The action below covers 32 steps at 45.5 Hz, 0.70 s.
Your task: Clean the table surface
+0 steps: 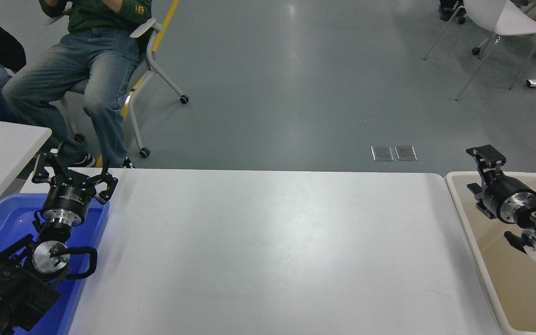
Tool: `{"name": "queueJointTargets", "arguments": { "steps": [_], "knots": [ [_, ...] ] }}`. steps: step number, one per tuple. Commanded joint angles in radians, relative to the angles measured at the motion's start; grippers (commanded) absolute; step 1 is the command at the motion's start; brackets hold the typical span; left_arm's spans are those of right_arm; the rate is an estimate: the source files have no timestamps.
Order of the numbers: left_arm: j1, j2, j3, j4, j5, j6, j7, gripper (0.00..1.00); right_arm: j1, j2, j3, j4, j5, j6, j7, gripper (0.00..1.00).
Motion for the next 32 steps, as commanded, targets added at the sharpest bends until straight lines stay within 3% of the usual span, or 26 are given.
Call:
{"name": "queueJointTargets", "arguments": {
  "steps": [1,12,20,32],
  "knots": [
    [0.000,0.000,0.000,0.000,0.000,0.000,0.000,1.00,-0.014,0.107,0.159,0.069,0.121,0.010,0.003,1.00],
    [0.000,0.002,0.000,0.000,0.000,0.000,-0.001,1.00,-0.084,0.268,0.311,0.069,0.181,0.036,0.009,1.00],
    [0.000,0.000,0.000,0.000,0.000,0.000,0.000,1.00,-0.149,0.295,0.373,0.025,0.185,0.229,0.026,1.00],
    [0.000,0.000,0.000,0.000,0.000,0.000,0.000,1.00,-0.130,0.327,0.379,-0.215,0.185,0.412,0.182,1.00]
  ]
}}
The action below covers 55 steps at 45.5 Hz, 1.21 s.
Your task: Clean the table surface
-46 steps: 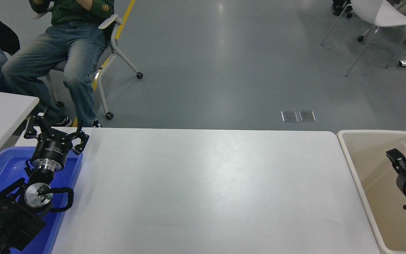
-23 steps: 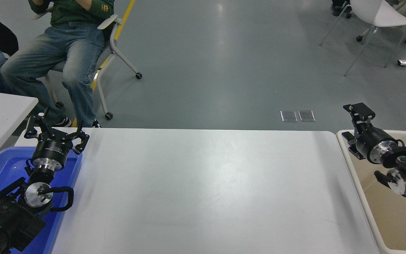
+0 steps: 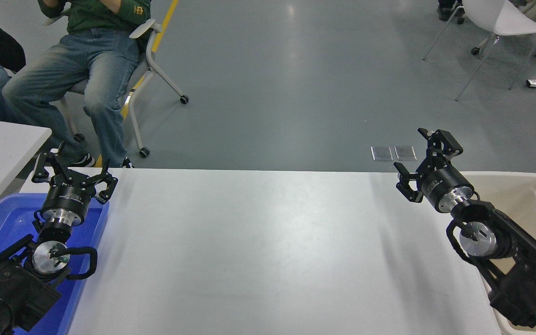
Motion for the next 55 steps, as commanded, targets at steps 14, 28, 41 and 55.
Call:
{"name": "queueJointTargets", "arguments": {
  "steps": [14,28,41,55],
  "knots": [
    [0.000,0.000,0.000,0.000,0.000,0.000,0.000,1.00,0.067,0.085,0.010,-0.272,0.009,0.158,0.151,1.00],
    [0.000,0.000,0.000,0.000,0.000,0.000,0.000,1.00,0.067,0.076,-0.152,-0.287,-0.006,0.121,0.226,1.00],
    [0.000,0.000,0.000,0.000,0.000,0.000,0.000,1.00,0.070,0.059,-0.187,-0.348,-0.006,0.118,0.263,1.00],
    [0.000,0.000,0.000,0.000,0.000,0.000,0.000,1.00,0.087,0.062,-0.186,-0.364,0.005,0.115,0.264,1.00]
  ]
}}
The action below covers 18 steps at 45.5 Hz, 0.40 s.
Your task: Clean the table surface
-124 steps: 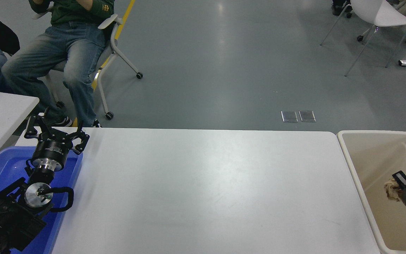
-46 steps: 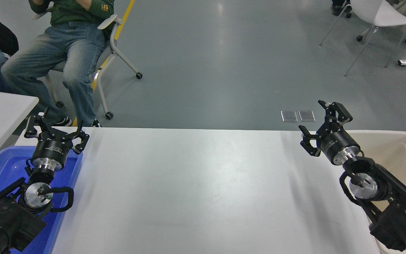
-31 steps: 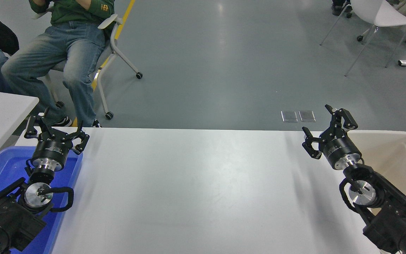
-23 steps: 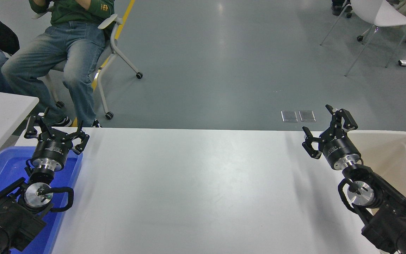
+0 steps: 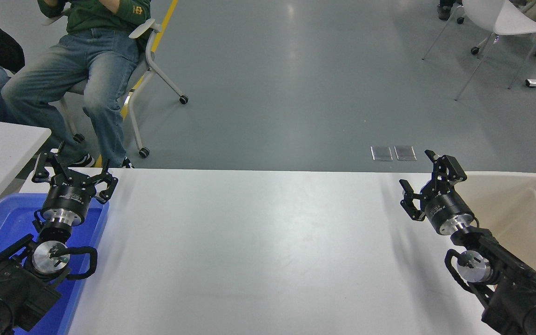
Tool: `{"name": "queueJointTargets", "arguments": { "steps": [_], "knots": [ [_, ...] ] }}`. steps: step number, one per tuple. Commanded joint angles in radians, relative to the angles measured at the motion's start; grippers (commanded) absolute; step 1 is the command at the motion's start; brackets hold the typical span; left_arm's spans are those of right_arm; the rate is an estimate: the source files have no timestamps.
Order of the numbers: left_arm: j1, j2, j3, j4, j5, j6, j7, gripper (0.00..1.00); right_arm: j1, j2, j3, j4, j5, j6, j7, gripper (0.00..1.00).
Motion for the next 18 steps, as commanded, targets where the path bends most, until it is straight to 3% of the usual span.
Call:
{"name": "queueJointTargets", "arguments": {
  "steps": [1,18],
  "knots": [
    [0.000,0.000,0.000,0.000,0.000,0.000,0.000,1.00,0.008,-0.001,-0.008,-0.016,0.010,-0.003,0.008,1.00],
    [-0.001,0.000,0.000,0.000,0.000,0.000,0.000,1.00,0.005,0.000,-0.002,-0.016,0.012,-0.004,0.008,1.00]
  ]
}}
